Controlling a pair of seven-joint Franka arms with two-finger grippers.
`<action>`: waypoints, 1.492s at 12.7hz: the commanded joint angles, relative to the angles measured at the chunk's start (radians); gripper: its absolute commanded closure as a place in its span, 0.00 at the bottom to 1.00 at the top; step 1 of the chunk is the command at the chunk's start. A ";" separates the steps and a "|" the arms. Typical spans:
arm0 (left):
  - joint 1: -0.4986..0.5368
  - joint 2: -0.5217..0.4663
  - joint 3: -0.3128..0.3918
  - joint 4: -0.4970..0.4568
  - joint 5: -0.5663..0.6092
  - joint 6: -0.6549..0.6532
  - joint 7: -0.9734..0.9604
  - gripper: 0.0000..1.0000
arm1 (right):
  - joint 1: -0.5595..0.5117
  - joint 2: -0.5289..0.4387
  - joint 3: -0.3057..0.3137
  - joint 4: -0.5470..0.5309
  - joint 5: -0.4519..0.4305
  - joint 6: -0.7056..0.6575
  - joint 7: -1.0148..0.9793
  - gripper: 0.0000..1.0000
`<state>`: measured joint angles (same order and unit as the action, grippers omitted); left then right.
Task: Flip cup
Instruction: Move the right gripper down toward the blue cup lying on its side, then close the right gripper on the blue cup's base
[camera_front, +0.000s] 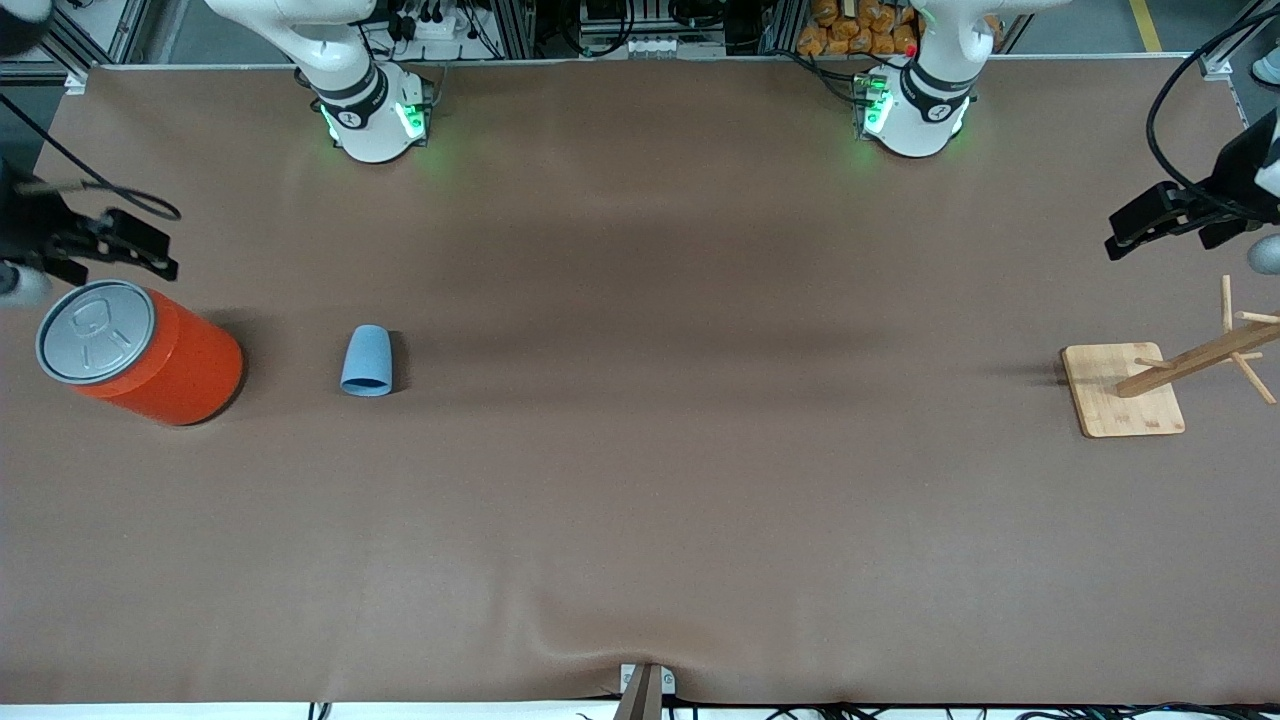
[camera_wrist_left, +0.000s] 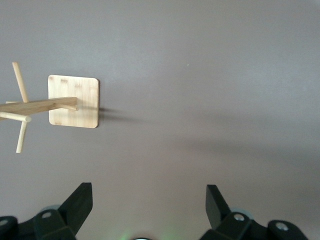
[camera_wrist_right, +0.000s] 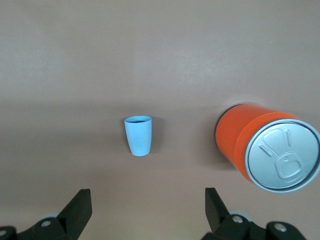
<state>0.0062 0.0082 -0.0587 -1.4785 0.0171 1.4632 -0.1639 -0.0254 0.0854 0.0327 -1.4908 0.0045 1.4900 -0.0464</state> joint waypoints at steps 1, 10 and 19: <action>0.000 -0.004 -0.001 0.014 -0.006 -0.023 0.006 0.00 | 0.033 0.078 -0.001 0.021 -0.015 -0.010 -0.001 0.00; -0.003 -0.039 -0.058 0.009 -0.008 -0.029 0.024 0.00 | 0.047 0.071 -0.002 -0.469 0.034 0.428 0.020 0.00; 0.006 -0.042 -0.027 0.014 -0.014 -0.023 0.056 0.00 | 0.108 0.063 0.001 -0.836 0.034 0.912 0.005 0.00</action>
<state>0.0062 -0.0208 -0.0919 -1.4691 0.0160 1.4486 -0.1236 0.0819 0.1863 0.0341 -2.2615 0.0234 2.3420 -0.0310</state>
